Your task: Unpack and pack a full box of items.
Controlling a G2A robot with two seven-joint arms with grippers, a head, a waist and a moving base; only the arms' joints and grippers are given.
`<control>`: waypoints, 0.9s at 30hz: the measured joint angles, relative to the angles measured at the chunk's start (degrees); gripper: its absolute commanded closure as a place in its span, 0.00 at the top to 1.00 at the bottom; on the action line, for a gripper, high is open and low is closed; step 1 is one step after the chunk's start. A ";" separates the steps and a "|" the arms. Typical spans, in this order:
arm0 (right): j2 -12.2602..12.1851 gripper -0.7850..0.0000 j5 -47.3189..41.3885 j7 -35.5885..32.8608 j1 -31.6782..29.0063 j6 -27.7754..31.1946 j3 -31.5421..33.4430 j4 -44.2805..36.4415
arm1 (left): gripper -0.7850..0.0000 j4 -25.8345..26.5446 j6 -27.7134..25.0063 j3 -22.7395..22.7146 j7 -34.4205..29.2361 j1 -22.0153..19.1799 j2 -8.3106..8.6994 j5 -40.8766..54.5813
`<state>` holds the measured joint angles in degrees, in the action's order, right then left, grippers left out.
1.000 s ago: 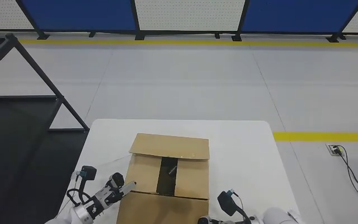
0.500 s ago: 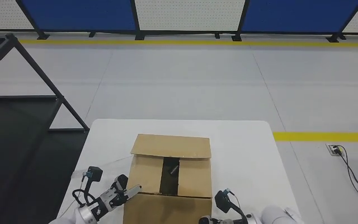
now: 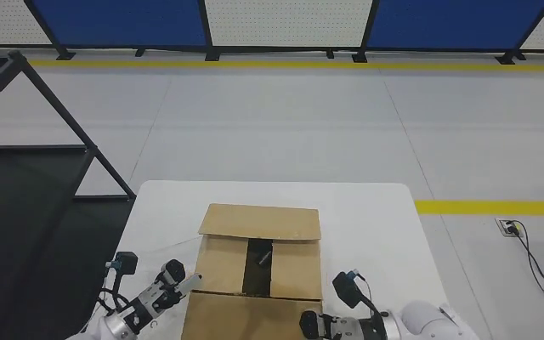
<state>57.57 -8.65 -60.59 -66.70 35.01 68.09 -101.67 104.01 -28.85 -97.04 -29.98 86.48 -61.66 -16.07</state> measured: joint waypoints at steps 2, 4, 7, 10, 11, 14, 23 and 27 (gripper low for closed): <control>0.19 1.00 -1.32 2.22 1.71 -2.23 0.27 0.80 | 1.00 0.14 -0.31 -1.14 0.76 0.76 0.07 1.05; 0.55 1.00 -1.90 4.50 3.85 -4.78 -0.34 1.93 | 1.00 0.15 -0.53 -2.40 1.41 1.53 0.14 2.63; 1.19 1.00 -2.52 7.14 7.18 -8.04 -1.98 4.57 | 1.00 -0.08 -0.81 -4.18 2.14 2.59 0.23 4.90; 1.93 1.00 -1.75 8.80 10.98 -10.75 -4.18 8.26 | 1.00 -0.49 -1.00 -5.78 2.79 3.54 0.31 6.30; 2.13 1.00 -1.05 9.51 11.95 -11.46 -4.76 9.28 | 1.00 -0.63 -1.05 -6.12 2.98 3.77 0.32 6.63; 2.77 1.00 0.61 12.01 14.31 -13.18 -6.44 11.95 | 1.00 -0.99 -1.25 -6.92 3.33 4.31 0.38 7.38; 4.32 1.00 3.61 19.24 19.02 -14.86 -8.88 15.69 | 1.00 -1.56 -1.55 -8.32 4.45 4.84 0.48 8.28; 4.75 1.00 3.09 21.20 20.24 -13.56 -8.76 15.84 | 1.00 -1.83 -1.58 -8.80 4.99 5.27 0.49 8.59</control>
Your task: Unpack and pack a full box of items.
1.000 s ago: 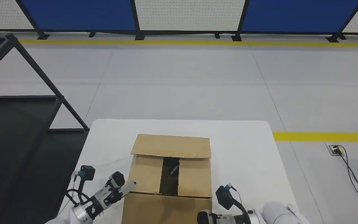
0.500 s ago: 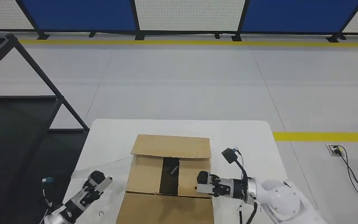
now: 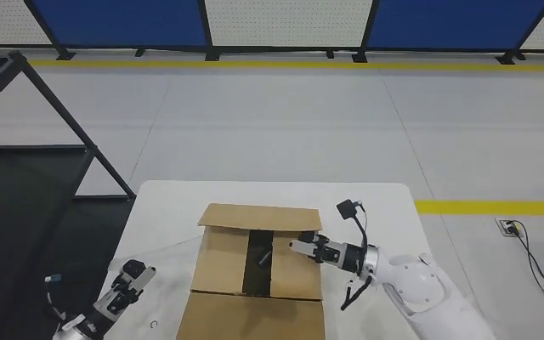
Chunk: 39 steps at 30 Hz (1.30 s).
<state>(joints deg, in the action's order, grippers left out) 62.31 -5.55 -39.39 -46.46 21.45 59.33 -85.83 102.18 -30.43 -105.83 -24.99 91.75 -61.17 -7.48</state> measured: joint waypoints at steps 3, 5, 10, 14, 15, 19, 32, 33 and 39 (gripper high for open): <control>0.40 1.00 -0.21 1.87 1.23 0.59 0.04 -0.07 | 1.00 -0.01 -0.07 -0.33 0.50 0.48 -0.01 0.07; 0.76 1.00 0.63 3.28 2.50 0.20 -0.32 0.13 | 1.00 0.08 -0.14 -0.56 0.92 0.90 -0.03 0.19; 2.14 1.00 4.09 7.78 7.04 -1.51 -2.64 2.76 | 1.00 0.45 -0.37 -1.13 2.04 2.28 -0.12 0.63; 3.47 1.00 6.32 11.05 11.08 -3.23 -4.92 7.11 | 1.00 0.84 -0.63 -1.31 2.81 3.53 -0.23 0.99; 3.62 1.00 6.91 11.73 11.68 -3.59 -5.14 7.78 | 1.00 0.90 -0.77 -1.30 2.84 3.71 -0.24 1.12; 3.64 1.00 7.00 11.76 11.82 -3.72 -5.16 7.96 | 1.00 0.92 -0.85 -1.29 2.83 3.75 -0.25 1.19; 5.11 1.00 8.00 14.87 12.91 -8.14 -7.94 10.45 | 1.00 1.64 -1.00 -1.01 2.44 3.79 -0.23 0.31; 5.61 1.00 7.20 15.68 13.69 -8.51 -8.62 11.62 | 1.00 1.87 -1.27 -1.01 2.41 3.91 -0.23 -0.04; 9.02 1.00 4.45 20.81 19.81 -10.18 -12.54 21.52 | 1.00 2.53 -0.95 -1.40 3.56 5.05 -0.35 0.04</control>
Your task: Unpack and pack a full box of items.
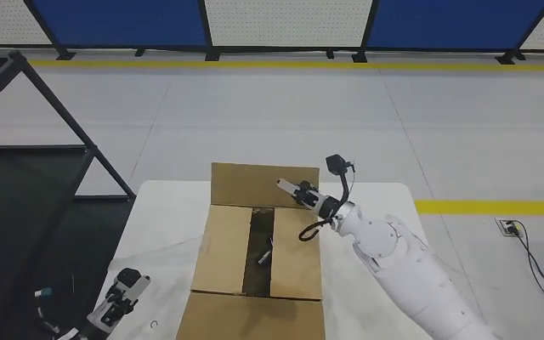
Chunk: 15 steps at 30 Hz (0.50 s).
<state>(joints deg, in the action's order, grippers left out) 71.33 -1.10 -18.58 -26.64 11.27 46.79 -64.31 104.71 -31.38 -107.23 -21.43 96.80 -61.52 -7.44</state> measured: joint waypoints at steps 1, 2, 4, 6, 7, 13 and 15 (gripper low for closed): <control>0.65 1.00 -0.54 0.51 1.06 0.03 -0.62 2.06 | 1.00 0.03 0.12 -0.08 0.16 0.25 -0.03 0.11; 1.13 1.00 -0.96 0.60 1.80 0.02 -1.12 3.53 | 1.00 0.06 0.23 -0.11 0.28 0.43 -0.05 0.18; 2.24 1.00 -1.70 0.22 3.50 -0.15 -2.30 6.88 | 1.00 0.10 0.43 -0.13 0.50 0.76 -0.09 0.34; 3.16 1.00 -2.18 -0.32 4.84 -0.54 -3.28 9.68 | 1.00 0.17 0.64 -0.13 0.67 0.93 -0.13 0.39; 3.78 1.00 -2.70 -1.01 5.66 -0.73 -3.89 11.46 | 1.00 0.23 0.77 -0.12 0.79 1.00 -0.15 0.40; 6.34 1.00 -4.47 -3.84 8.58 0.34 -5.76 18.55 | 1.00 0.29 1.04 0.13 1.21 1.14 -0.25 0.39; 6.81 1.00 -4.94 -3.64 8.91 1.58 -5.64 19.71 | 1.00 0.25 1.21 0.29 1.29 1.04 -0.28 0.28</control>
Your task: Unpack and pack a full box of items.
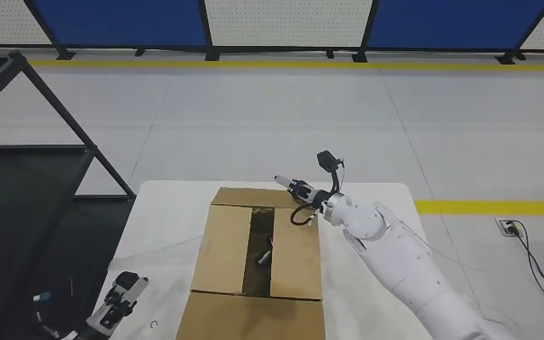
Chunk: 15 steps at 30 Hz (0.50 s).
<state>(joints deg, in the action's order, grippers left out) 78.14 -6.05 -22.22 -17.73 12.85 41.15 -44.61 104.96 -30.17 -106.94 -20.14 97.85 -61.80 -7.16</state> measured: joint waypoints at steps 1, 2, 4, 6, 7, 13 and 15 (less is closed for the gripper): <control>0.20 1.00 -0.32 0.13 0.13 0.99 0.26 0.49 | 1.00 -0.02 0.08 0.11 0.04 -0.10 -0.02 -0.08; 0.30 1.00 -0.59 0.15 0.15 1.83 0.53 0.66 | 1.00 -0.03 0.12 0.20 0.07 -0.19 -0.03 -0.11; 0.34 1.00 -1.48 -0.49 -0.09 4.33 1.38 0.30 | 1.00 -0.08 0.25 0.39 0.11 -0.42 -0.05 -0.24; 0.18 1.00 -2.54 -2.29 -0.62 6.96 2.31 -0.85 | 1.00 -0.12 0.44 0.51 0.20 -0.63 -0.07 -0.34; -0.04 1.00 -3.37 -4.03 -1.13 8.70 3.01 -1.96 | 1.00 -0.19 0.61 0.57 0.32 -0.82 -0.09 -0.37; -1.76 1.00 -5.93 -15.44 -5.42 12.23 6.15 -11.24 | 1.00 -0.68 1.82 0.77 1.08 -1.89 -0.16 -0.81; -2.31 1.00 -5.45 -17.88 -7.14 10.98 6.78 -14.72 | 1.00 -0.84 1.98 0.72 1.21 -2.20 -0.16 -1.00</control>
<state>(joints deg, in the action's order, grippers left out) 75.83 -11.50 -40.11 -24.87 23.83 47.93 -59.32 104.13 -28.19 -106.22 -18.93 95.64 -61.96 -8.16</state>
